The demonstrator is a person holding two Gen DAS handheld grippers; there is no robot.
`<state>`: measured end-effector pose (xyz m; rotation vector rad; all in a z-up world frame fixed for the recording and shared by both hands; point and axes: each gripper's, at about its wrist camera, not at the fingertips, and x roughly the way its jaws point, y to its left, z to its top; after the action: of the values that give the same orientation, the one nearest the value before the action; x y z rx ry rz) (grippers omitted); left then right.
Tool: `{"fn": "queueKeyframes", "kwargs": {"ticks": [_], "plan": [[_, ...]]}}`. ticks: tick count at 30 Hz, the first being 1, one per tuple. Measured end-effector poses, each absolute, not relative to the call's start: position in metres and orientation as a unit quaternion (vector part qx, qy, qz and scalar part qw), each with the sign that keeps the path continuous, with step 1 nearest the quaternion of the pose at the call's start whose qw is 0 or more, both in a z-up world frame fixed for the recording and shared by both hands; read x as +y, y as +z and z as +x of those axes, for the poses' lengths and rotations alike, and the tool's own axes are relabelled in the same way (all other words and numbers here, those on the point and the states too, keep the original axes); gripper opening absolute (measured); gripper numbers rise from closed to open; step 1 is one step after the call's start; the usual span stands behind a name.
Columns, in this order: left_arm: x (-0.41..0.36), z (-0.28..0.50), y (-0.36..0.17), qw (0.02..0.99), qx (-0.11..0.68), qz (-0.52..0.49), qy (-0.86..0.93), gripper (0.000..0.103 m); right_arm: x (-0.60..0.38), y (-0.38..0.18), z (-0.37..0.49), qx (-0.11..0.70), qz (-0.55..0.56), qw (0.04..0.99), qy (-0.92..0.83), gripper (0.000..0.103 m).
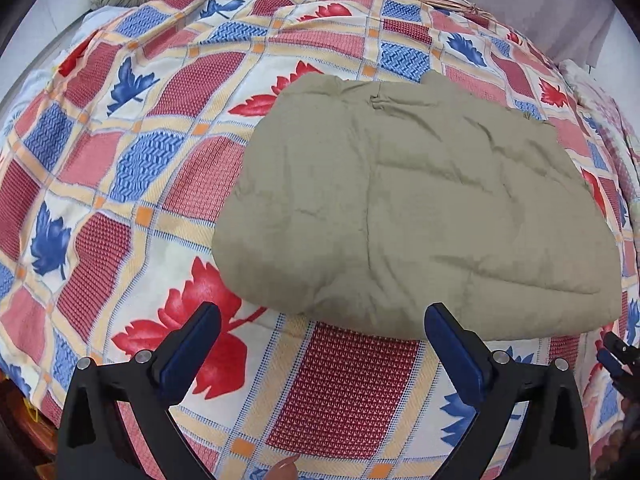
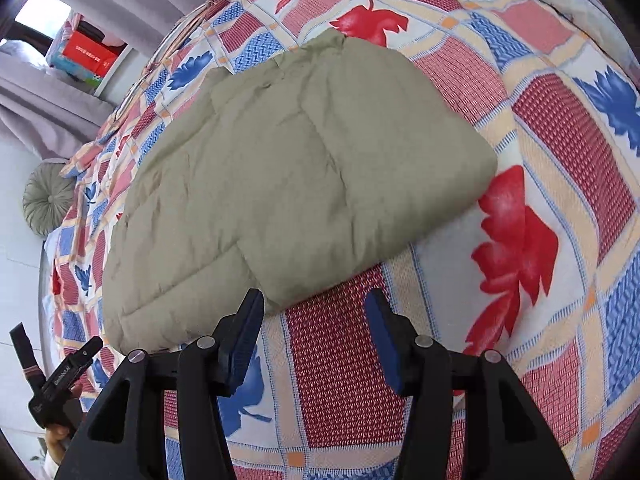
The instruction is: Fold large clothes
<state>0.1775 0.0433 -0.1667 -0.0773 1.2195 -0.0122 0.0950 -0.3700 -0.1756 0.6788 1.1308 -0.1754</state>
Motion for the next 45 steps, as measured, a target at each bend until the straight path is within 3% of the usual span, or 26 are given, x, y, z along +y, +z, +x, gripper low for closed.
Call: {"fn": "queueKeyframes", "kwargs": {"ticks": [4,6,7,18,27,35,38,45], "plan": [[0.047,0.175,-0.179,0.816,0.576,-0.044,0.01,0.102,-0.374,-0.187,0.085,0.526,0.349,0.771,-0.082,0.068],[0.048,0.177,-0.188,0.805,0.59,-0.058,0.0,0.102,-0.379,-0.191,0.083,0.52,0.378,0.762,-0.077,0.081],[0.048,0.177,-0.191,0.801,0.595,-0.068,-0.007,0.102,-0.381,-0.193,0.082,0.514,0.393,0.759,-0.077,0.083],[0.045,0.179,-0.203,0.792,0.599,-0.113,-0.017,0.102,-0.407,-0.224,0.08,0.464,0.518,0.715,-0.08,0.087],[0.044,0.188,-0.209,0.788,0.599,-0.141,-0.026,0.102,-0.41,-0.243,0.093,0.458,0.558,0.69,-0.062,0.088],[0.055,0.195,-0.218,0.772,0.589,-0.234,-0.059,0.102,-0.411,-0.253,0.112,0.437,0.592,0.675,-0.047,0.089],[0.064,0.195,-0.219,0.765,0.578,-0.275,-0.07,0.102,-0.408,-0.248,0.125,0.416,0.606,0.678,-0.022,0.103],[0.086,0.181,-0.245,0.735,0.594,-0.324,-0.05,0.102,-0.406,-0.248,0.132,0.426,0.606,0.671,0.004,0.103]]}}
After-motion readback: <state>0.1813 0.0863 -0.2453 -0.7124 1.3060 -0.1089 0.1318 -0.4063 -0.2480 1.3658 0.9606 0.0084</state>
